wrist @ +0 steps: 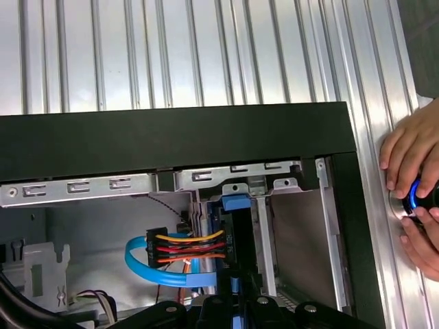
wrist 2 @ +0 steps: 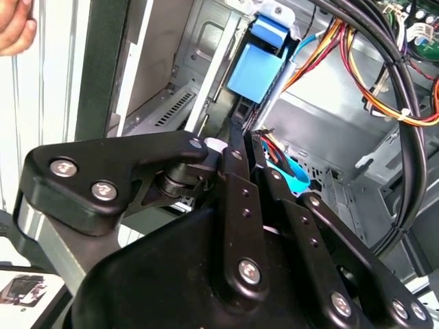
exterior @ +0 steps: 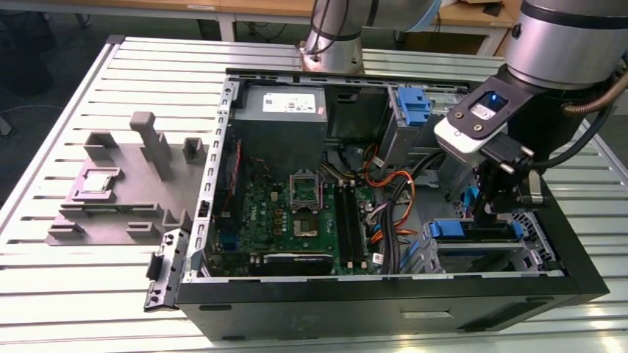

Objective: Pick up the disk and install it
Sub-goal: 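Insert the second disk wire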

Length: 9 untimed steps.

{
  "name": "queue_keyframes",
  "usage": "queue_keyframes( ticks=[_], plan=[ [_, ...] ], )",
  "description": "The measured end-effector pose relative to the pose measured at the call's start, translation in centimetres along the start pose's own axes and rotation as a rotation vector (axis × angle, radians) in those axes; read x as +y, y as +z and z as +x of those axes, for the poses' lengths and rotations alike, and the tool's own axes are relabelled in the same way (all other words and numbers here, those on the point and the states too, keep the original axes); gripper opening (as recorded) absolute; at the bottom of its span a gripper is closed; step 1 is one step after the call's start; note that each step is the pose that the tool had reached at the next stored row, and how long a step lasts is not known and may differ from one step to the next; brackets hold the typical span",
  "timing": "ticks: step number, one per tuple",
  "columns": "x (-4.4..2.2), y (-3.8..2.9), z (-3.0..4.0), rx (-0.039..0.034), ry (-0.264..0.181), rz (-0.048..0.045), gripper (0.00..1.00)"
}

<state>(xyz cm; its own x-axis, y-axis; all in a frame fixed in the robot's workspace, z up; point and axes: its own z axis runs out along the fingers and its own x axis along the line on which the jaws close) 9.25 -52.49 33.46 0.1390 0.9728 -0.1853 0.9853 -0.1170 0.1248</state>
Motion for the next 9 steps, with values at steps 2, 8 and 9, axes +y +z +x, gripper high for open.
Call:
queue_keyframes(
  ticks=[2,8,9],
  plan=[
    [0.01,0.06,-0.28,0.0065,0.001,0.0006,0.16],
    [0.05,0.15,-0.69,0.0467,0.004,0.0061,0.16],
    [0.05,0.16,-0.77,0.054,0.005,0.007,0.16]
  ],
)
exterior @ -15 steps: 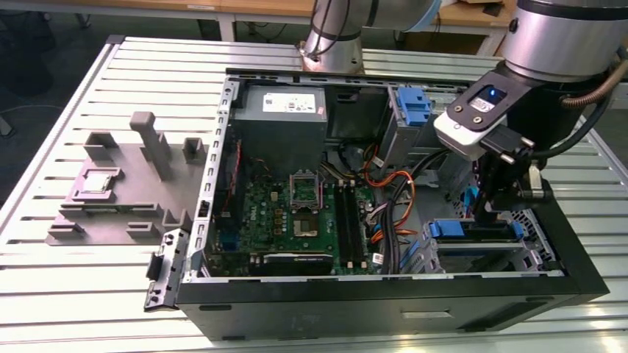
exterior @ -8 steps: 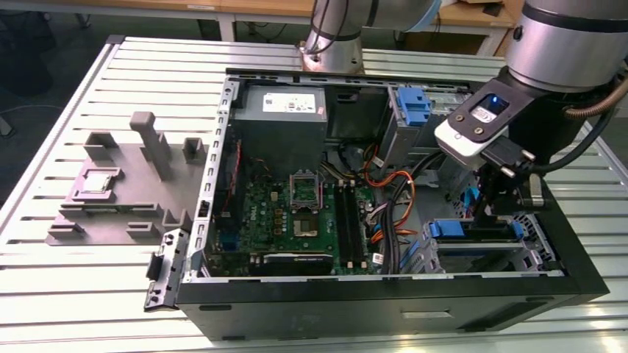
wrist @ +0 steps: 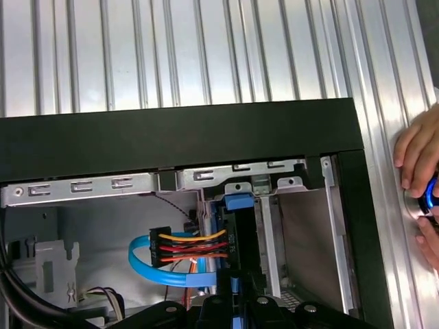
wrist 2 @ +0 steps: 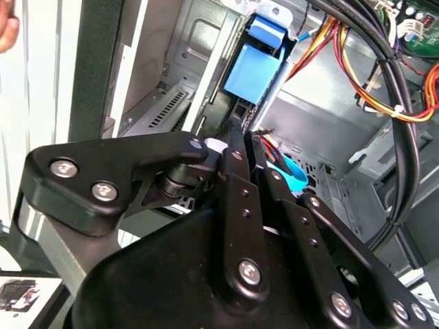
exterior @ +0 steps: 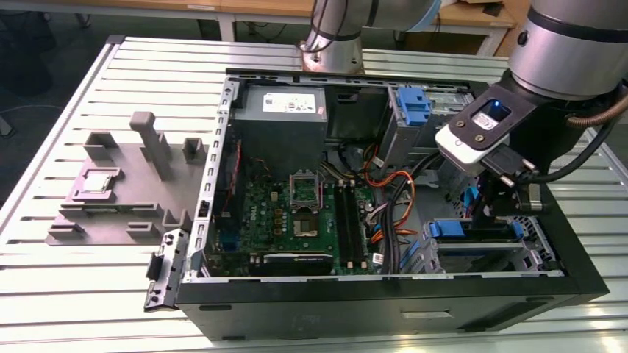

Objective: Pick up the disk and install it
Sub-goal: 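Insert the second disk wire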

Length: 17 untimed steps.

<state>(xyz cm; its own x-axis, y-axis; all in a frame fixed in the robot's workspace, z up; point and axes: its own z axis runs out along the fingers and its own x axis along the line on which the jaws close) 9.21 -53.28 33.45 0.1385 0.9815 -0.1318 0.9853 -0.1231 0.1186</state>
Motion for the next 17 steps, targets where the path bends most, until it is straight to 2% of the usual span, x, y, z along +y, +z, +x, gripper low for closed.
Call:
queue_keyframes(
  ticks=[2,3,6,12,17],
  plan=[
    [0.0,0.03,-0.18,0.0107,0.0,0.0014,0.16],
    [0.0,0.05,-0.29,0.0127,0.0,0.0015,0.16],
    [0.01,0.11,-0.54,0.0136,-0.004,0.0011,0.16],
    [0.02,0.11,-0.55,0.0171,-0.03,-0.0024,0.16],
    [0.02,0.12,-0.57,0.0174,-0.029,-0.0024,0.16]
  ],
)
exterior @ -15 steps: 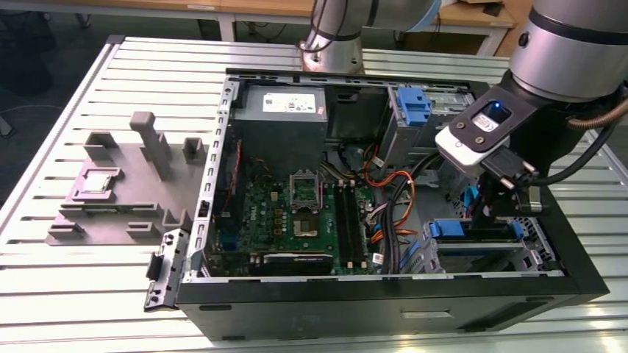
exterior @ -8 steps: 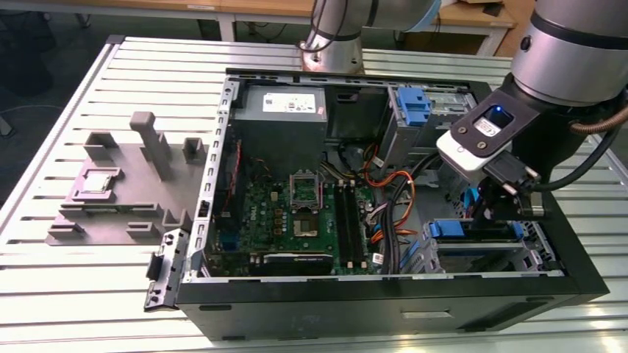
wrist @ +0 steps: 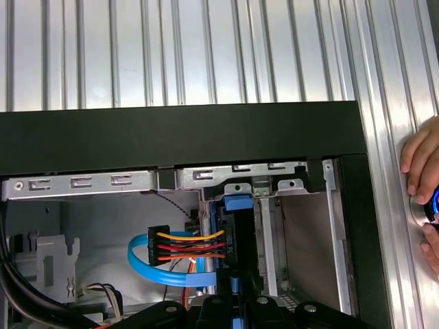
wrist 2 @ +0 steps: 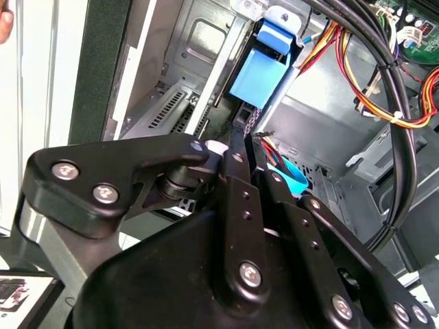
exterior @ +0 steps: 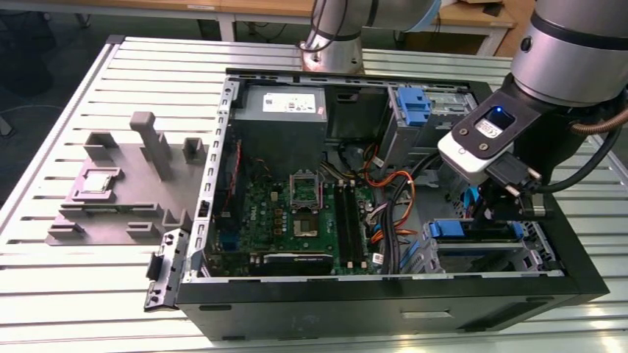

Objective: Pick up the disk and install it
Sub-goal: 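Insert the second disk wire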

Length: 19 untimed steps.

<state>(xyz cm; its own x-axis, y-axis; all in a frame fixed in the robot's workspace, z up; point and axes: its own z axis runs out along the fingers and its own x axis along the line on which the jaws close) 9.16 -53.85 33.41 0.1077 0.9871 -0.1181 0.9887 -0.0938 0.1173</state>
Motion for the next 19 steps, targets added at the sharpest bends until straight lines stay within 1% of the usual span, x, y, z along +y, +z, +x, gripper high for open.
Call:
queue_keyframes(
  ticks=[2,9,10,19],
  plan=[
    [-0.01,0.02,0.0,0.0006,0.002,0.0003,0.16],
    [-0.02,0.16,0.01,0.015,0.004,0.002,0.16],
    [-0.02,0.17,0.01,0.0162,0.004,0.0021,0.16],
    [-0.01,0.11,-0.03,0.0179,0.004,0.0022,0.16]
  ],
)
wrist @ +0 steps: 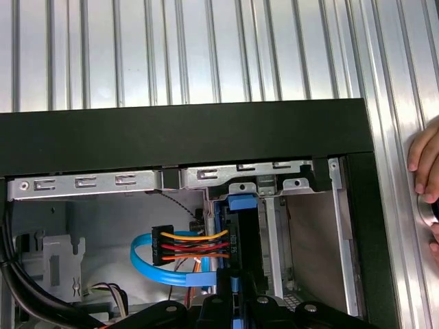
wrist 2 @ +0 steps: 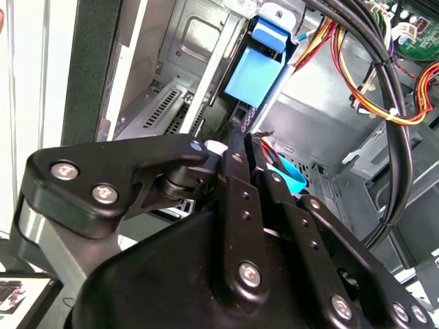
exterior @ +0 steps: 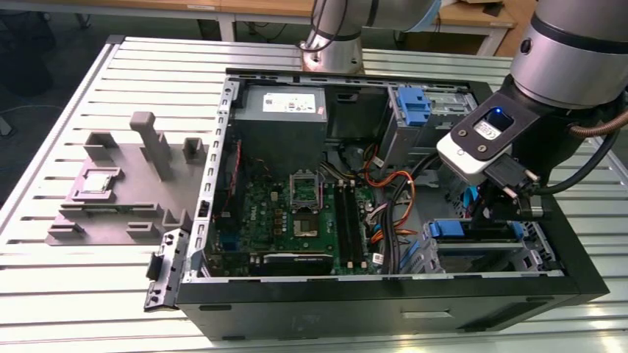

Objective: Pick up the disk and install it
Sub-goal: 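Insert the second disk wire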

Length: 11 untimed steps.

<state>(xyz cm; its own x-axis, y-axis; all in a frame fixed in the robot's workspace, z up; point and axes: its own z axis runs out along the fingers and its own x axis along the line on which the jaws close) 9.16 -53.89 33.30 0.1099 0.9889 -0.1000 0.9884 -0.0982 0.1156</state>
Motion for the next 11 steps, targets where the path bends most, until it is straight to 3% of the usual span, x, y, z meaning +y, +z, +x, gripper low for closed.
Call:
queue_keyframes(
  ticks=[11],
  plan=[
    [0.03,-0.07,-0.13,-0.0004,0.0,-0.0007,0.16]
  ],
)
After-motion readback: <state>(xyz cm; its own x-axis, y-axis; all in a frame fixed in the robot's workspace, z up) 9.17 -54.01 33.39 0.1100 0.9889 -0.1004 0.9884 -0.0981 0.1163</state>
